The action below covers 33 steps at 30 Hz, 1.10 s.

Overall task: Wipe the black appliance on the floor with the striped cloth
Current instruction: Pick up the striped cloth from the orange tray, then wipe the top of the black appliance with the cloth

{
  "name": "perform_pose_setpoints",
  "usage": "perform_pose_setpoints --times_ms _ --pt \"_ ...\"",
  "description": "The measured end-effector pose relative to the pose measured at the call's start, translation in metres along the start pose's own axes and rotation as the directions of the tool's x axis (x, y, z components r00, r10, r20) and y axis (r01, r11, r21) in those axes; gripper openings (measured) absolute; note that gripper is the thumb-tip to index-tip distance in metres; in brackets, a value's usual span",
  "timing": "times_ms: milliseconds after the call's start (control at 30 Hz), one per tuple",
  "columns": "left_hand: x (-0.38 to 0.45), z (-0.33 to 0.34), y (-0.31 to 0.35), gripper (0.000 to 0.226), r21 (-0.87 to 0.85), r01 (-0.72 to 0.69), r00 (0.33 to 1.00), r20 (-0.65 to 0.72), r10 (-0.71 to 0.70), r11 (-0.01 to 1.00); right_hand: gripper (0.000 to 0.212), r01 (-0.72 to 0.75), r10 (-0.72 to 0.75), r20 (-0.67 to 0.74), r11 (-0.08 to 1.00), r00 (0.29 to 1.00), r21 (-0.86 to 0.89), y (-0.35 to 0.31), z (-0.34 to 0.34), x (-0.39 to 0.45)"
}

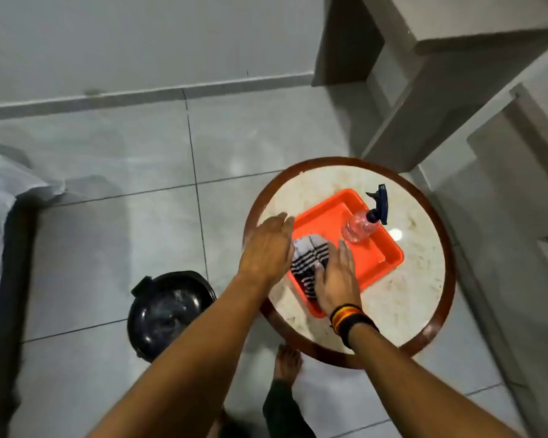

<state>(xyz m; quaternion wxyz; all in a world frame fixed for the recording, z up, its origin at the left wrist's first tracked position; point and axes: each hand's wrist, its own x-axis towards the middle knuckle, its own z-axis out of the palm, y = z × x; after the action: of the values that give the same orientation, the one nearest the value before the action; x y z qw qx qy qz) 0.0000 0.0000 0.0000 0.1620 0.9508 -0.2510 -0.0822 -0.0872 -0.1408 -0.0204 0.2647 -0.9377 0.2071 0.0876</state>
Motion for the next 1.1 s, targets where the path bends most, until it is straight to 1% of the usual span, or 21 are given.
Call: perform_pose_setpoints --times_ms 33,100,167,233,300,367,433,467,600,667,700,767,833,967,1033,1100 --pt "0.009 0.017 0.004 0.053 0.001 0.01 0.999 0.046 -0.01 1.0 0.058 -0.084 0.084 0.011 0.996 0.996 0.036 0.014 0.012 0.005" --pt "0.025 0.047 0.01 0.048 -0.01 0.045 0.996 0.076 -0.044 0.999 0.06 -0.216 0.213 0.037 0.973 0.976 0.085 0.04 0.033 0.014" --pt "0.034 0.066 0.013 0.046 0.016 0.073 0.99 0.124 -0.075 0.997 0.064 -0.289 0.283 0.071 0.951 0.957 0.108 0.051 0.045 0.02" --pt "0.048 0.09 0.017 0.048 0.058 0.106 0.975 0.189 -0.115 0.993 0.067 -0.335 0.327 0.085 0.935 0.941 0.115 0.06 0.057 0.033" --pt "0.056 0.105 0.019 0.049 0.104 0.147 0.954 0.248 -0.168 0.984 0.069 -0.345 0.338 0.079 0.933 0.938 0.104 0.062 0.065 0.042" --pt "0.06 0.122 0.02 0.05 0.143 0.184 0.938 0.27 -0.217 0.973 0.067 -0.341 0.339 0.035 0.938 0.94 0.06 0.062 0.075 0.046" --pt "0.061 0.131 0.021 0.051 0.162 0.204 0.932 0.268 -0.242 0.966 0.063 -0.327 0.327 -0.029 0.945 0.945 0.014 0.062 0.081 0.047" --pt "0.063 0.132 0.021 0.051 0.139 0.218 0.93 0.271 -0.249 0.966 0.06 -0.324 0.325 -0.042 0.946 0.945 0.023 0.062 0.083 0.048" --pt "0.062 0.117 0.016 0.042 -0.029 0.268 0.934 0.252 -0.252 0.963 0.048 -0.29 0.296 -0.029 0.948 0.955 0.134 0.059 0.08 0.053" --pt "0.059 0.101 0.017 0.038 -0.111 0.261 0.952 0.195 -0.236 0.959 0.047 -0.277 0.295 -0.071 0.94 0.953 0.2 0.055 0.067 0.054" --pt "0.054 0.089 0.014 0.036 -0.152 0.259 0.961 0.143 -0.238 0.954 0.046 -0.25 0.281 -0.107 0.939 0.954 0.236 0.047 0.059 0.052" --pt "0.042 0.065 0.008 0.033 -0.215 0.275 0.961 0.058 -0.269 0.937 0.044 -0.148 0.21 -0.201 0.947 0.957 0.286 0.027 0.042 0.045" --pt "0.034 0.043 0.001 0.031 -0.267 0.287 0.953 -0.016 -0.302 0.92 0.042 -0.067 0.158 -0.264 0.944 0.952 0.322 0.007 0.025 0.04" --pt "-0.014 -0.003 -0.044 0.03 -0.423 0.304 0.899 -0.17 -0.404 0.854 0.038 0.082 0.037 -0.309 0.928 0.95 0.363 -0.067 0.022 0.018" --pt "-0.044 -0.017 -0.069 0.031 -0.489 0.331 0.859 -0.197 -0.472 0.807 0.037 0.133 -0.023 -0.29 0.92 0.957 0.367 -0.101 0.034 0.008" --pt "-0.08 -0.021 -0.101 0.031 -0.555 0.379 0.811 -0.185 -0.554 0.74 0.039 0.169 -0.092 -0.226 0.922 0.97 0.348 -0.131 0.057 -0.005"
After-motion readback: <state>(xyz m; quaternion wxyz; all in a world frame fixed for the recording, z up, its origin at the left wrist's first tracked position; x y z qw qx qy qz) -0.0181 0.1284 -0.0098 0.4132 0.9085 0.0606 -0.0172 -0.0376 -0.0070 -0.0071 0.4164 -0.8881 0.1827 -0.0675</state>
